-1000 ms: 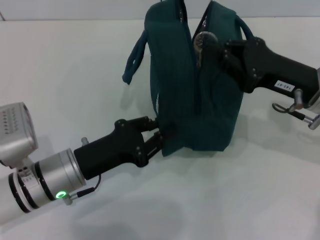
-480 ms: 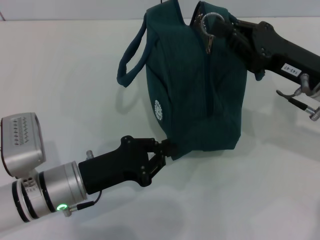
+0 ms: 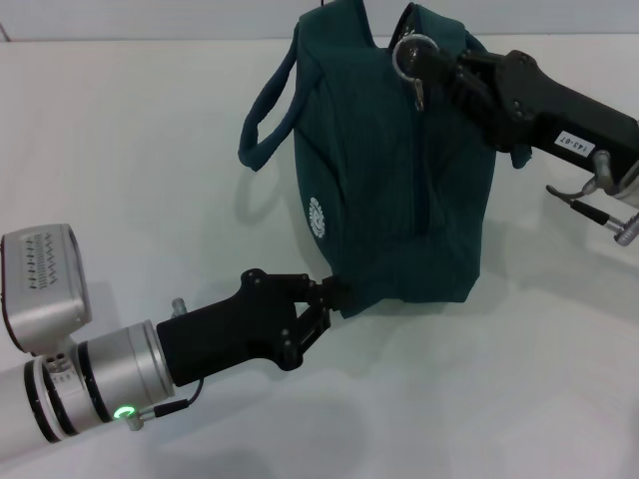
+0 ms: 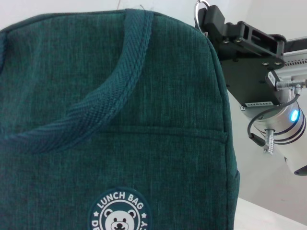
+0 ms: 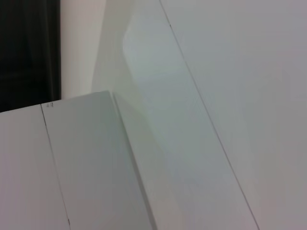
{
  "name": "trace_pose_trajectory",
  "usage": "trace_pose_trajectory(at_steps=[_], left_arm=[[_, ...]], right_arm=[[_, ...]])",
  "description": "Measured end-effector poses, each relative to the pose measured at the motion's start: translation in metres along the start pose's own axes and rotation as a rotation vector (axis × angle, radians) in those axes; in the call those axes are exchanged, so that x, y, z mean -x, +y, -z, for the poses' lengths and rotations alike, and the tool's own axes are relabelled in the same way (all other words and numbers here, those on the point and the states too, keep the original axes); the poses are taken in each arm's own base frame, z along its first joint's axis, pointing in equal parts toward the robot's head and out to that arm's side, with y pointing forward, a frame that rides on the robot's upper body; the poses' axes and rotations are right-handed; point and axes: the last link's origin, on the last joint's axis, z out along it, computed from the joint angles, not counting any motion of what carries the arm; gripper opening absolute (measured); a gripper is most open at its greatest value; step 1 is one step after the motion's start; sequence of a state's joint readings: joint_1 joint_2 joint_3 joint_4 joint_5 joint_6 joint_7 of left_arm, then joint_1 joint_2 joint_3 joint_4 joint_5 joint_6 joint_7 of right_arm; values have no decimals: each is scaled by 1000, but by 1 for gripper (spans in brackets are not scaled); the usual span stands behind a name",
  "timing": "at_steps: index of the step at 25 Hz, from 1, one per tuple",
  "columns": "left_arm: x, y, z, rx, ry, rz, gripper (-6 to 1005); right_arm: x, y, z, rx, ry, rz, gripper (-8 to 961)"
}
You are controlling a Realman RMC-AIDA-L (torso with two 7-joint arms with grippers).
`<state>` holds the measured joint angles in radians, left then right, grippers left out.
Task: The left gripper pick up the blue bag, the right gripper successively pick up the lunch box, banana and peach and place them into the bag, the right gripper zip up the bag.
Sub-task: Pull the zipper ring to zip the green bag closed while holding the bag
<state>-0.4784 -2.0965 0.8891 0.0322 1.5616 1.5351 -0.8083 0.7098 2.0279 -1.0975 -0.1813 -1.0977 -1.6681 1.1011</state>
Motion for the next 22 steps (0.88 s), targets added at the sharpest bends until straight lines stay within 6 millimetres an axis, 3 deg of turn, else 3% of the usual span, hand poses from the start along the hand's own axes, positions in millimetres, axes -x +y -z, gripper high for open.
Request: trace_pose_trajectory(at_steps=[22], left_arm=[[7, 3, -2, 29, -57, -6, 48]], right_arm=[[11, -17, -6, -92, -59, -156, 5]])
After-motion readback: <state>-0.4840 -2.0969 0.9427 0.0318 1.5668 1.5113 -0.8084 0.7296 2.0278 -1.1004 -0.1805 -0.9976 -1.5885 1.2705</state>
